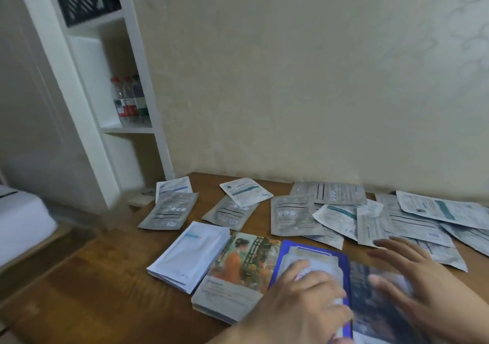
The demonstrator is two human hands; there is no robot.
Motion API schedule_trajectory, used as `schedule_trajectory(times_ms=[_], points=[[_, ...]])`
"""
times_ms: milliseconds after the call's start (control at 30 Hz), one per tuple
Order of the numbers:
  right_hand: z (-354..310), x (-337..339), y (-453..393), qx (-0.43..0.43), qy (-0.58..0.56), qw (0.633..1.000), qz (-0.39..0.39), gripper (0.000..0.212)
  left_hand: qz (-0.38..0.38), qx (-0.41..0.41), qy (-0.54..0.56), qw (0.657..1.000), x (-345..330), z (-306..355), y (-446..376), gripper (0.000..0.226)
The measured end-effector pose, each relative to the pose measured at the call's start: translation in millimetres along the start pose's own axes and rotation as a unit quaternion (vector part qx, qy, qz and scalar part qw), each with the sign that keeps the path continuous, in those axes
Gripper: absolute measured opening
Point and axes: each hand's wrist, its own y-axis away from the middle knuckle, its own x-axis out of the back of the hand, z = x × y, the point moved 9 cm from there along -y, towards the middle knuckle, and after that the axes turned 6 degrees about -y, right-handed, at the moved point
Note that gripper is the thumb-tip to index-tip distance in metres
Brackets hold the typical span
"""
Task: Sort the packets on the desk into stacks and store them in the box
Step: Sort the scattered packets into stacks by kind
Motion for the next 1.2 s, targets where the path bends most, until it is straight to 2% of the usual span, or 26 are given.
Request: schedule_trajectory(times_ms=[67, 167, 267, 367, 433, 533, 600, 700, 800, 867, 900, 967, 1000, 1067, 1133, 1200], points=[[-8.0, 7.9, -24.2, 0.01, -0.02, 0.998, 0.058, 0.072, 0.028, 0.067, 0.007, 0.997, 21.3, -48.0, 2.5, 0.031], [-38.1, 2.7, -72.8, 0.042, 0.004, 0.997, 0.071, 0.061, 0.007, 0.206, 0.02, 0.978, 37.8, -133.6, 21.2, 0.036], [-67.2, -11.2, -122.6, 0.074, 0.006, 0.996, 0.058, 0.048, -0.007, 0.315, 0.023, 0.949, 37.9, -221.6, 58.5, 0.034], [-91.5, -34.3, -161.9, 0.094, 0.015, 0.995, 0.015, 0.047, -0.029, 0.421, -0.006, 0.907, 34.3, -307.2, 106.2, 0.031], [-110.8, -50.0, -183.3, 0.106, 0.012, 0.994, -0.008, 0.05, -0.088, 0.474, -0.008, 0.876, 21.7, -349.4, 139.1, 0.043], [-142.1, -65.3, -209.8, 0.123, 0.016, 0.992, -0.009, 0.049, -0.169, 0.48, 0.009, 0.861, -2.0, -371.3, 173.6, 0.052], [-160.7, -72.5, -225.5, 0.141, 0.013, 0.99, -0.004, 0.048, -0.172, 0.471, 0.007, 0.865, -3.1, -365.9, 188.1, 0.051], [-186.5, -88.4, -244.0, 0.174, -0.002, 0.985, -0.017, 0.046, -0.152, 0.431, -0.01, 0.89, 12.3, -343.1, 200.4, 0.045], [-229.1, -115.1, -255.8, 0.229, -0.017, 0.97, -0.075, 0.039, -0.127, 0.417, 0.029, 0.899, 22.1, -348.1, 207.2, 0.036], [-267.1, -133.2, -262.0, 0.272, -0.045, 0.955, -0.109, 0.039, -0.053, 0.438, 0.042, 0.896, 32.7, -373.5, 200.8, 0.032], [-284.8, -143.6, -265.4, 0.282, -0.06, 0.948, -0.133, 0.04, -0.003, 0.46, 0.034, 0.887, 37.5, -393.0, 197.7, 0.031], [-310.2, -169.7, -272.0, 0.273, -0.06, 0.938, -0.207, 0.047, 0.058, 0.531, 0.035, 0.845, 36.2, -436.5, 196.2, 0.034], [-316.6, -183.4, -273.8, 0.259, -0.041, 0.932, -0.25, 0.051, 0.052, 0.571, 0.038, 0.818, 26.7, -460.2, 198.9, 0.04], [-315.6, -201.6, -275.3, 0.229, 0.016, 0.921, -0.314, 0.056, -0.023, 0.635, 0.033, 0.772, -0.5, -495.2, 207.0, 0.059], [-301.2, -202.9, -278.2, 0.211, 0.052, 0.919, -0.329, 0.056, -0.086, 0.668, 0.04, 0.738, -24.0, -514.8, 214.3, 0.075], [-280.9, -191.9, -282.8, 0.189, 0.056, 0.93, -0.312, 0.055, -0.106, 0.678, 0.071, 0.723, -37.0, -524.8, 212.7, 0.077]])
